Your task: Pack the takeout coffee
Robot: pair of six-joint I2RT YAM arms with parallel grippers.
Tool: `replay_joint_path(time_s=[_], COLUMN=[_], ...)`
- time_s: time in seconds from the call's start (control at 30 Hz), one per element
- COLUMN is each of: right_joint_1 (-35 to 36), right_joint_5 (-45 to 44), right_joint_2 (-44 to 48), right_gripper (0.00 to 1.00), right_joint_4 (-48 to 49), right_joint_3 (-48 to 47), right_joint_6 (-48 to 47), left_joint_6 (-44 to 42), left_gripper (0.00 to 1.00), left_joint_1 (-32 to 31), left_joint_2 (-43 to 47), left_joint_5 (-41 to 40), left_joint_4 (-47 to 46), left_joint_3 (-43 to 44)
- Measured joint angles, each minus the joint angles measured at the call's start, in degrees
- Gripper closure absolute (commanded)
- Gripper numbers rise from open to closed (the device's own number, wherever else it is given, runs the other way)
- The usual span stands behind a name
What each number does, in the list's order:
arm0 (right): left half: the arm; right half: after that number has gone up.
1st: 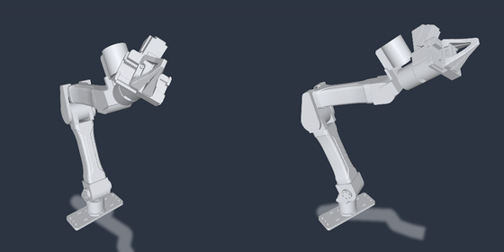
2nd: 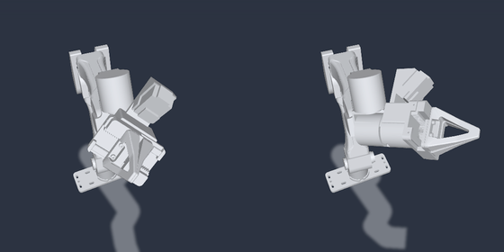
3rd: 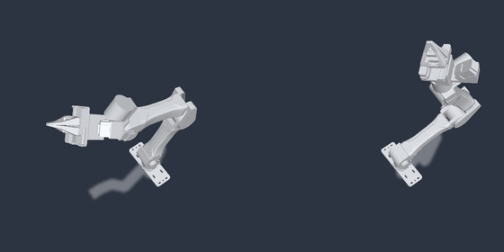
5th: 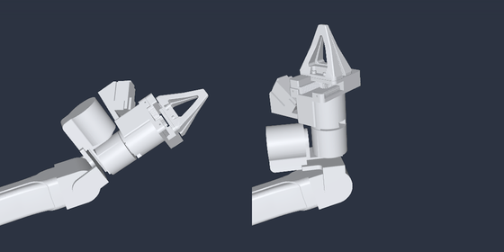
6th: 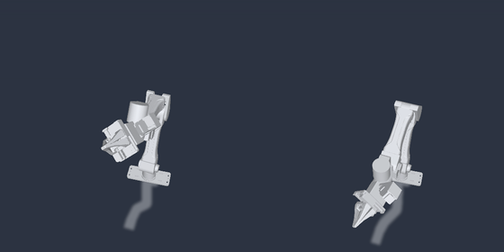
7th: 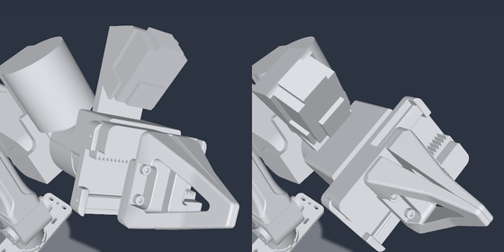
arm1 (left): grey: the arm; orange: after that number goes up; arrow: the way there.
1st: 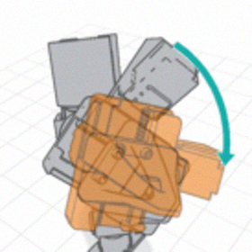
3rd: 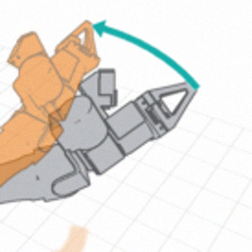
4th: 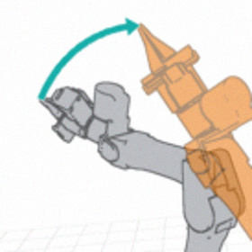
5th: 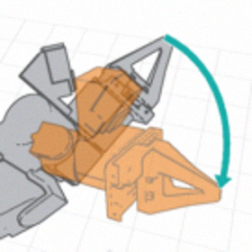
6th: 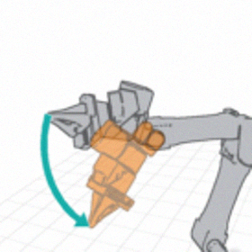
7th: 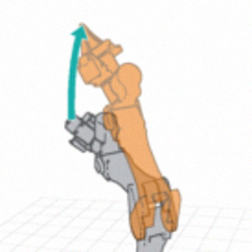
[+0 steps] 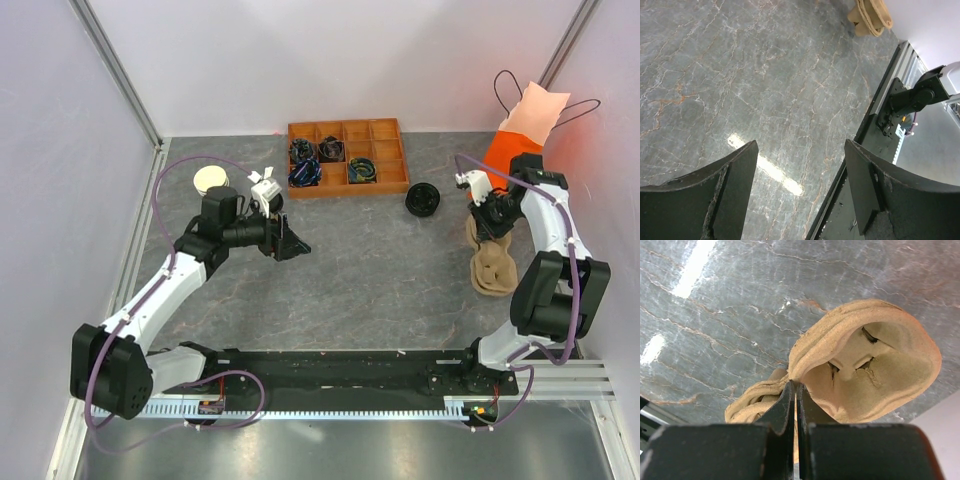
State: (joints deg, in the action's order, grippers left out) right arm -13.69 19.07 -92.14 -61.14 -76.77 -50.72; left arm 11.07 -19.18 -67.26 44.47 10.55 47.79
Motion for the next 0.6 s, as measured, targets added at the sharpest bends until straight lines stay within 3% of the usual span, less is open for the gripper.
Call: replay_joint_path(time_s=[0.23,0.4,0.6], right_joint_1=[0.68,1.36,1.64], right_joint_5=[-1.09,-0.02,1.79], right_joint_2=[0.96,1.11,1.99], right_gripper=[1.0,1.0,1.0], right_joint_4=[0.94,0.9,0.92], right_joint_3=[0.57,1.55,3.78], right_joint_6=[0.46,0.66,1.55], left_joint_6=[2.1,9.38,23.63], left_gripper=[0.25,0.23,0.24], left_joint_1=[-1.73,-8.44,-19.96], left_joint_2=[-1.7,-5.9,-23.71], left_joint_5=[-2.14,-4.04,-7.39], left_joint_4=[-1.51,-8.0,-21.79], left_joint_3=[0.07,0.04,6.78])
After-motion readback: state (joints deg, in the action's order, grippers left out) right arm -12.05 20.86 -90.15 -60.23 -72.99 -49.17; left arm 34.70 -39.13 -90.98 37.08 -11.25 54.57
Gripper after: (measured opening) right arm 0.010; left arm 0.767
